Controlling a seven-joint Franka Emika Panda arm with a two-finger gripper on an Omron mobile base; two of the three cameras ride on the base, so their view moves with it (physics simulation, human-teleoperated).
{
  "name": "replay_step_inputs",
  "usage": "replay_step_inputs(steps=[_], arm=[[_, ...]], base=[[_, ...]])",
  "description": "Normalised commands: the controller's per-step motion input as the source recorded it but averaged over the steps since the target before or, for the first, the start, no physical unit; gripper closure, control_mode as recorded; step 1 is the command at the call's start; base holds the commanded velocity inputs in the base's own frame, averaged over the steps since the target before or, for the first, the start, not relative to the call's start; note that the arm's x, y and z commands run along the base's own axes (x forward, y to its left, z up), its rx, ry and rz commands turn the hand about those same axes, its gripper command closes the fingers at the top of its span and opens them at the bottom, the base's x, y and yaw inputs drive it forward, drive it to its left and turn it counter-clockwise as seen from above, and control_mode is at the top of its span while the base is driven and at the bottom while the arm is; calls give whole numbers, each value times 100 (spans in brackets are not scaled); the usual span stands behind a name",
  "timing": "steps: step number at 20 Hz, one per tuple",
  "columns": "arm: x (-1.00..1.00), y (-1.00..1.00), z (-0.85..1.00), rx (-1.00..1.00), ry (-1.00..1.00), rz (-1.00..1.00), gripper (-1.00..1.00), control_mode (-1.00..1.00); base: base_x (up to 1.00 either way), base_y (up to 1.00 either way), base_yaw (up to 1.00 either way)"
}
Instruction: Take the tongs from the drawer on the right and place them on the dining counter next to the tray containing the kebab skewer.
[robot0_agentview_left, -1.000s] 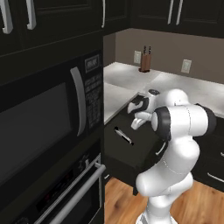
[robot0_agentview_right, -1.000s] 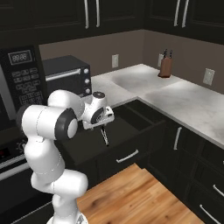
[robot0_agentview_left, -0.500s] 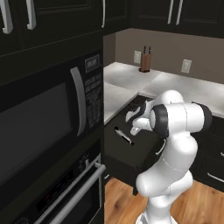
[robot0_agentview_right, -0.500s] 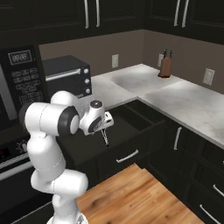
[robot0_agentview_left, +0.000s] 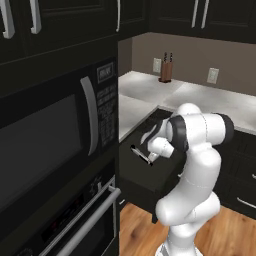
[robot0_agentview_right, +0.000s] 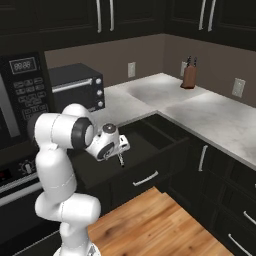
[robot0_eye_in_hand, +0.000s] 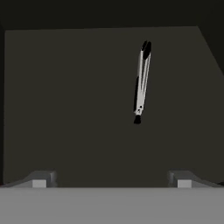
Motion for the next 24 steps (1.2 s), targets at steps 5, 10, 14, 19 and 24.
replay_step_inputs(steps=[5, 10, 14, 19, 24], arm=[[13, 0, -15, 2, 0, -1, -100, -100], [26, 0, -7, 2, 0, 0, -100, -100], [10, 0, -19, 9, 2, 0, -100, -100], [21, 0, -29, 6, 5, 0, -100, -100], [25, 0, -22, 1, 2, 0, -100, -100]], base=[[0, 0, 0], [0, 0, 0], [0, 0, 0], [0, 0, 0], [0, 0, 0]])
